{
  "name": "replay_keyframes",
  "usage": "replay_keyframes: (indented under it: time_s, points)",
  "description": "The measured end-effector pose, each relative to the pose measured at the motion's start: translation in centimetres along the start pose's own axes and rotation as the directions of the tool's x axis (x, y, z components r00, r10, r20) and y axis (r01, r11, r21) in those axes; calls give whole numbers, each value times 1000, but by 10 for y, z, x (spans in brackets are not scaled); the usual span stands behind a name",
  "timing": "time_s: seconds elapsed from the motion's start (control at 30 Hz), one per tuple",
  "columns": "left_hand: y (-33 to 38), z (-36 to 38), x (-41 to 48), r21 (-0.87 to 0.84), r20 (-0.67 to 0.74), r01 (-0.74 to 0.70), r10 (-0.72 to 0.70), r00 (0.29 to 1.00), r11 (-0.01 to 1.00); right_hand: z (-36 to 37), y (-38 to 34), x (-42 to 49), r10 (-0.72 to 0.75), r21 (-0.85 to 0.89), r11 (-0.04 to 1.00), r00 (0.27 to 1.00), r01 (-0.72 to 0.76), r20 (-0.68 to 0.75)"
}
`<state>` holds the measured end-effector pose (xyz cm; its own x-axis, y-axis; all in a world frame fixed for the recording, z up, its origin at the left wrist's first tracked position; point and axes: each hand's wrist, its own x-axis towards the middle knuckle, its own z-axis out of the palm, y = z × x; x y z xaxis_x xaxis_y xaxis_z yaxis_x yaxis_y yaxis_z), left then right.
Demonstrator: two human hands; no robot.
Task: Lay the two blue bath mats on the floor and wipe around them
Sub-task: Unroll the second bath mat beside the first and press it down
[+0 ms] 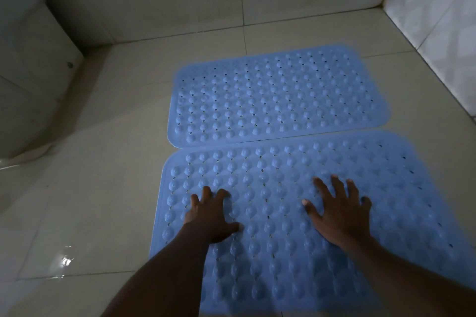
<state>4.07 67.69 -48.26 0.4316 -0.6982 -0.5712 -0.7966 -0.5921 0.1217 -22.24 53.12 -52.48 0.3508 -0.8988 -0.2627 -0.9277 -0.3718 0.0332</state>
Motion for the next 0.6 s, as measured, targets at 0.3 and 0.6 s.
replay_keyframes:
  time_s: [0.3,0.6]
  points:
    - [0,-11,25,-7,-52,38,-38,998,999,-11,-15,38,1,168,986,996,-15,85]
    - [0,15,14,-75,43,64,-61,997,995,6,-5,36,-70,95,994,985,56,157]
